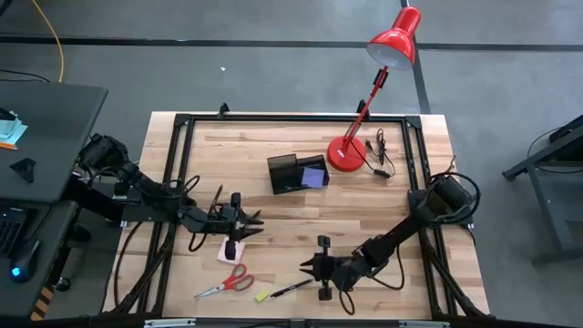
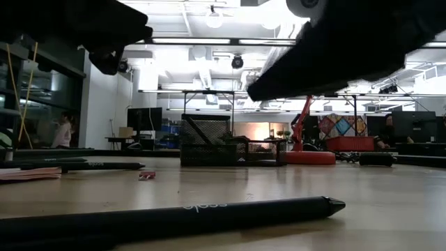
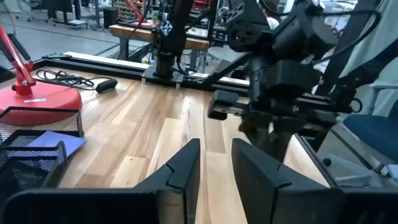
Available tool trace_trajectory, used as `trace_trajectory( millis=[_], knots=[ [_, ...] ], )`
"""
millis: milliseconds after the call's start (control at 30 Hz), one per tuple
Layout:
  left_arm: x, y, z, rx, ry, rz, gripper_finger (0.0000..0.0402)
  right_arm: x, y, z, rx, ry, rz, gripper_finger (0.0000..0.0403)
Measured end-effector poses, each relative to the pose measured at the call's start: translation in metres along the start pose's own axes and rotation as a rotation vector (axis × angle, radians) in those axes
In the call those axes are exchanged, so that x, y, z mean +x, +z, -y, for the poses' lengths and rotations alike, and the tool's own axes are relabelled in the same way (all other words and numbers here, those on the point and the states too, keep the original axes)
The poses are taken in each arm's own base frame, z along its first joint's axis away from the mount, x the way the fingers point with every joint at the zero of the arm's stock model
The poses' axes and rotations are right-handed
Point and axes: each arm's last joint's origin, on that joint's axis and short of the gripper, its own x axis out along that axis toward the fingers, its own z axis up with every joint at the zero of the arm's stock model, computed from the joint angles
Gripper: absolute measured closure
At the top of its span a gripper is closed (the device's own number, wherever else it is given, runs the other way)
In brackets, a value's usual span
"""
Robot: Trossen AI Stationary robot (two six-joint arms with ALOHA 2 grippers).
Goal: Pick and place office supplies into organizer
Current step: Put the black pen into the black desk organizer
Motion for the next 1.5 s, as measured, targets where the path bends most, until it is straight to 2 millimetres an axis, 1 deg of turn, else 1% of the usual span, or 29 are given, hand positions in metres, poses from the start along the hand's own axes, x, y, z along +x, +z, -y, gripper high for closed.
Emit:
trace_trajectory(
  millis=[100,267,333,400,500,567,633,733,800,867,900,933,967,1033,1067,1167,1233,1267,1333,1400,1500],
  knots=[
    [0.0,0.0,0.0,0.002,0.001,-0.003,0.0318,-0.005,-0.004,-0.008,-0.012,0.009,-0.007,0.0344],
    [0.0,0.0,0.0,0.0,0.004,-0.002,0.0318,-0.01,-0.011,-0.023,-0.137,0.047,0.018,0.033],
    [0.0,0.0,0.0,0.001,0.004,-0.002,0.0318,-0.007,-0.014,-0.028,-0.16,0.054,0.049,0.0326],
    [0.0,0.0,0.0,-0.002,0.005,-0.003,0.0318,0.0,-0.018,-0.027,-0.149,0.073,0.059,0.0323],
    [0.0,-0.001,0.0,-0.001,0.005,-0.007,0.0318,0.012,-0.018,-0.025,-0.128,0.178,0.099,0.0323],
    [0.0,-0.001,0.0,-0.002,0.001,-0.008,0.0318,0.018,-0.014,-0.026,-0.138,0.296,0.183,0.0325],
    [0.0,-0.001,0.0,-0.002,-0.002,-0.009,0.0318,0.017,-0.006,-0.027,-0.16,0.413,0.248,0.0328],
    [0.0,-0.001,0.0,-0.002,-0.002,-0.009,0.0318,0.014,0.006,-0.022,-0.192,0.456,0.281,0.0333],
    [0.0,-0.001,0.0,-0.002,-0.003,-0.009,0.0318,0.009,0.017,-0.011,-0.21,0.461,0.302,0.0335],
    [0.0,-0.001,0.0,-0.002,-0.005,-0.01,0.0318,-0.001,0.027,0.003,-0.197,0.524,0.354,0.0336],
    [0.0,-0.001,0.0,-0.002,-0.005,-0.01,0.0318,-0.007,0.028,0.01,-0.189,0.563,0.402,0.0337],
    [0.0,-0.001,0.0,-0.002,-0.005,-0.01,0.0318,-0.011,0.026,0.017,-0.182,0.594,0.448,0.0338],
    [0.0,-0.001,0.0,-0.002,-0.006,-0.01,0.0318,-0.017,0.017,0.023,-0.178,0.624,0.487,0.0339],
    [0.0,-0.001,0.0,-0.003,-0.013,-0.014,0.0318,-0.03,-0.004,0.036,-0.176,0.641,0.523,0.0342],
    [0.0,-0.001,0.0,-0.003,-0.016,-0.015,0.0318,-0.039,-0.016,0.044,-0.167,0.62,0.539,0.0343],
    [0.0,-0.001,0.001,-0.003,-0.023,-0.015,0.0318,-0.068,-0.039,0.071,-0.07,0.513,0.596,0.0347],
    [0.0,-0.001,0.001,-0.003,-0.023,-0.015,0.0318,-0.078,-0.053,0.083,0.013,0.452,0.556,0.0348],
    [0.0,-0.001,0.001,-0.004,-0.023,-0.015,0.0318,-0.081,-0.056,0.086,0.045,0.43,0.537,0.0347],
    [0.0,-0.001,0.001,-0.003,-0.024,-0.015,0.0318,-0.083,-0.054,0.086,0.103,0.399,0.552,0.0346],
    [0.0,-0.001,0.0,-0.002,-0.018,-0.013,0.0318,-0.08,-0.054,0.08,0.081,0.389,0.523,0.0345],
    [0.0,-0.001,0.0,-0.002,-0.005,-0.01,0.0318,-0.074,-0.049,0.07,0.011,0.387,0.503,0.0348]
  ],
)
